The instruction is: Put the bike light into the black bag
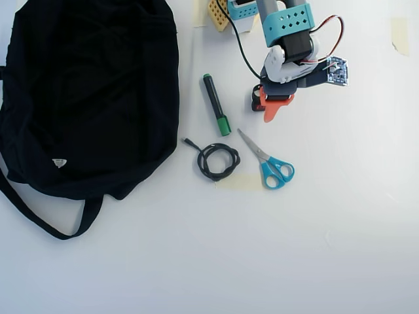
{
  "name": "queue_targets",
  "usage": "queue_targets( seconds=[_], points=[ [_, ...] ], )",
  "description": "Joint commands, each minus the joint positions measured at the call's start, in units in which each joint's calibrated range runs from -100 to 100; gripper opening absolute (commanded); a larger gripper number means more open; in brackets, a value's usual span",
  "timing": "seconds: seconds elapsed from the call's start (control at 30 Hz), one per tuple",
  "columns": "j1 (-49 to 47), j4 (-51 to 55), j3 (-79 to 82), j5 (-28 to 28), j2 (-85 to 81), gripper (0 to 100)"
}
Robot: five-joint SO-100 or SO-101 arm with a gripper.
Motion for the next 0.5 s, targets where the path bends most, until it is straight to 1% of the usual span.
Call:
queue_targets(
  seconds=[0.0, 0.13, 0.37, 0.47],
  points=[
    [0.5, -0.5, -0.2, -1.4, -0.3, 31],
    [0.3, -1.8, 1.6, -1.6, -0.3, 33],
    [0.4, -8.2, 6.1, -1.7, -0.3, 33],
    [0.4, -8.9, 7.0, -1.9, -0.3, 33]
  ],
)
